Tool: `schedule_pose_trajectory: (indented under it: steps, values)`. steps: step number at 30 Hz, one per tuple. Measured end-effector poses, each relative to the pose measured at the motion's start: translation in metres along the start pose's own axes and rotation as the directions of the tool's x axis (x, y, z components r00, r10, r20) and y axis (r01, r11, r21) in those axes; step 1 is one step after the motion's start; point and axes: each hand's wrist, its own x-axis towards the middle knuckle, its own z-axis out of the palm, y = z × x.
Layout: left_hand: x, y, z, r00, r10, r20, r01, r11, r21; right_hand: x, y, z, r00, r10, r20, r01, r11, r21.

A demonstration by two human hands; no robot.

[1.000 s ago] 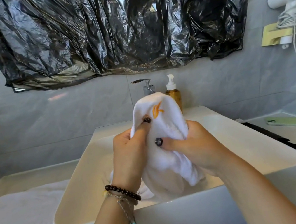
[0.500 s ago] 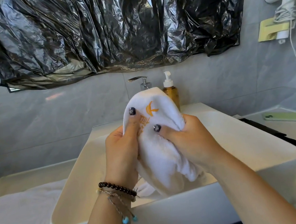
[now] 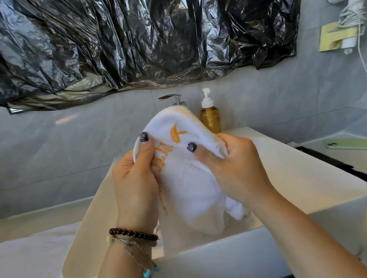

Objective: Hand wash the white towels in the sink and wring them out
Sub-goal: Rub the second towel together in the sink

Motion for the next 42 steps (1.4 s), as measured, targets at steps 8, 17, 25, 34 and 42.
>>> schedule_pose_trajectory:
  steps: [8, 17, 25, 34, 42]
  values:
    - [0.004, 0.002, -0.007, 0.990, 0.009, -0.138, -0.010, 1.000, -0.009, 0.008, 0.007, -0.019, 0.983, -0.045, 0.180, 0.035, 0.998, 0.060]
    - [-0.002, -0.003, -0.001, 0.990, -0.008, 0.143, -0.044, 0.933, 0.356, 0.000, 0.006, 0.001, 0.984, 0.161, -0.079, -0.155, 0.985, 0.079]
    - [-0.009, -0.003, 0.000, 0.889, -0.264, 0.374, 0.123, 0.925, 0.360, 0.005, 0.004, -0.010, 0.997, 0.010, -0.075, -0.010, 1.000, 0.002]
    - [-0.006, -0.011, -0.007, 0.761, -0.244, 0.601, 0.004, 0.929, 0.371, 0.023, -0.007, -0.010, 0.993, 0.094, -0.068, -0.094, 0.996, 0.002]
    - [-0.002, -0.020, 0.003, 0.969, 0.106, 0.223, -0.227, 0.742, 0.631, 0.029, 0.005, -0.002, 0.999, -0.040, 0.018, 0.042, 0.984, -0.171]
